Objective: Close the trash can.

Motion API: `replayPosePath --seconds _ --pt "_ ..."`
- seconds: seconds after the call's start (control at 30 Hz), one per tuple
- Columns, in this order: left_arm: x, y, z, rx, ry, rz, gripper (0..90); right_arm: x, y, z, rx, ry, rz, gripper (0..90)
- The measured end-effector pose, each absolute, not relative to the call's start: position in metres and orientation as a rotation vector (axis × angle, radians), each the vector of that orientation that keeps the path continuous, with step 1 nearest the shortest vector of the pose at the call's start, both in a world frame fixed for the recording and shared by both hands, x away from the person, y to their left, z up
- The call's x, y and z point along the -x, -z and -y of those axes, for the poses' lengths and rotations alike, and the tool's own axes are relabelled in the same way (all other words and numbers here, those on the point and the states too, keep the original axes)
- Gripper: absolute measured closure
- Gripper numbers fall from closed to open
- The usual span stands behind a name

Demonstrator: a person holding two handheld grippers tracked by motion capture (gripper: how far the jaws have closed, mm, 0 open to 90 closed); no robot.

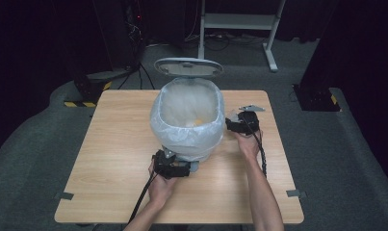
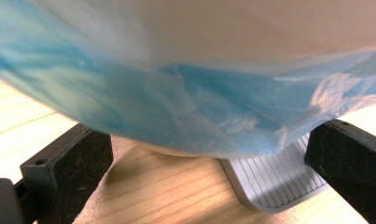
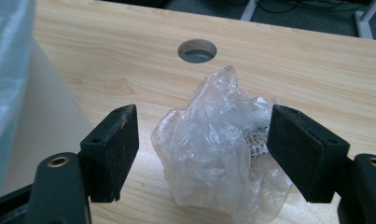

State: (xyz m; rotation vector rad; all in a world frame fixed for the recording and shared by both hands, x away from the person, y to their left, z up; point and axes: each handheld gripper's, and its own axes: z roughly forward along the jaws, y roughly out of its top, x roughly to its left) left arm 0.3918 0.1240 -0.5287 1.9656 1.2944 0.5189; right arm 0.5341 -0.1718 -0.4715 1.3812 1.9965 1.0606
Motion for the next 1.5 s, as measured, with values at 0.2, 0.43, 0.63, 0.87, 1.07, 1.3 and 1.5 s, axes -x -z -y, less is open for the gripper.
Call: replayPosePath --seconds 0.2,0.43,0.63,0.87,1.07,1.3,1.5 --pt "-0.392 0.529 -0.124 -1.966 -0.519 -1.294 1.2 -0.541 0.480 0.170 -1.416 -1.010 -2.013 28.2" --pt "-0.392 0.529 -0.124 -1.967 -0.519 -1.294 1.2 -0.545 0.490 0.170 -1.456 -0.957 -2.025 36.2" --pt "-0.392 0.529 -0.124 -1.965 -0.517 -1.294 1.2 -0.544 0.494 0.170 -1.450 -0.943 -2.031 50.7" --pt "-0.392 0.529 -0.124 -1.965 -0.517 -1.295 1.2 -0.541 0.498 0.171 -1.450 -0.943 -2.034 67.1" --pt "-0.392 0.529 -0.124 -1.966 -0.517 -1.294 1.2 -0.540 0.499 0.176 -1.453 -0.971 -2.036 80.0" --pt "-0.392 0.529 -0.124 -1.965 -0.517 -1.295 1.2 -0.537 0.497 0.175 -1.433 -0.976 -2.044 86.9" --pt "-0.392 0.529 -0.124 -1.965 -0.516 -1.295 1.2 -0.530 0.494 0.177 -1.438 -0.986 -2.036 88.2"
